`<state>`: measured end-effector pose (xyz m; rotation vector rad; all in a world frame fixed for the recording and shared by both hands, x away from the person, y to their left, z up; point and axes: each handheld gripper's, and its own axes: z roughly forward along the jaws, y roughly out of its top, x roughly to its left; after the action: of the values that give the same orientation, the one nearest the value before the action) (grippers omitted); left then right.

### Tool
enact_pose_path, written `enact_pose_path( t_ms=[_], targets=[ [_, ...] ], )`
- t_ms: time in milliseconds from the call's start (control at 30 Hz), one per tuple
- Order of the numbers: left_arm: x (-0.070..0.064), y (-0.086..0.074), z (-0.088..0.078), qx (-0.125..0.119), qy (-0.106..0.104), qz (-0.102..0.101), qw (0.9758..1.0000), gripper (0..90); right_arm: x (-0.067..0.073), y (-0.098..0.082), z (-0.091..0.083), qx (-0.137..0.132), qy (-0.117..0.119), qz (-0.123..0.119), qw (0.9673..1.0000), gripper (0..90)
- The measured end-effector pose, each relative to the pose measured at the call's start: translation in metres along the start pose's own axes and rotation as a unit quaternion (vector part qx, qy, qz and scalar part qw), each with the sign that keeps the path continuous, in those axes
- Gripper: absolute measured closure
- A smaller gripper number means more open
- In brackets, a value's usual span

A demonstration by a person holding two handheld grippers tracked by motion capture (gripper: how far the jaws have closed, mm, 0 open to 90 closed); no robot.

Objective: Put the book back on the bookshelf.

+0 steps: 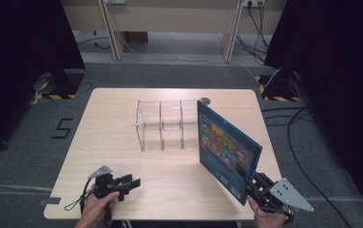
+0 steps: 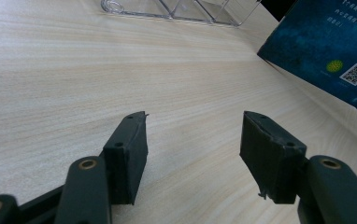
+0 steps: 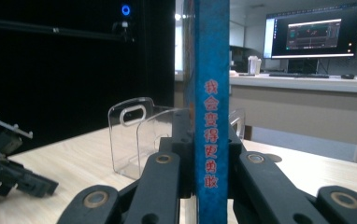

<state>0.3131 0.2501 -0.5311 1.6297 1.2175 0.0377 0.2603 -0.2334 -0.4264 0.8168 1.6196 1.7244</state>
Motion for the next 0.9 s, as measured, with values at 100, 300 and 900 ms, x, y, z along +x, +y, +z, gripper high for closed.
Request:
enact_pose_path(
  t_ms=[100, 300, 900],
  targets=[
    [0.0, 0.0, 0.0, 0.001, -0.006, -0.004, 1.0, 41.1, -0.003, -0.001, -0.001, -0.017, 0.006, 0.017, 0.9997, 83.4],
    [0.002, -0.001, 0.001, 0.003, -0.017, -0.014, 0.9998, 41.1, -0.004, 0.004, 0.0, -0.043, 0.019, 0.02, 0.9987, 83.4],
    [0.002, 0.001, 0.0, 0.004, -0.004, -0.005, 1.0, 40.9, -0.009, 0.009, -0.007, -0.06, 0.009, 0.022, 0.9979, 83.4]
  ],
)
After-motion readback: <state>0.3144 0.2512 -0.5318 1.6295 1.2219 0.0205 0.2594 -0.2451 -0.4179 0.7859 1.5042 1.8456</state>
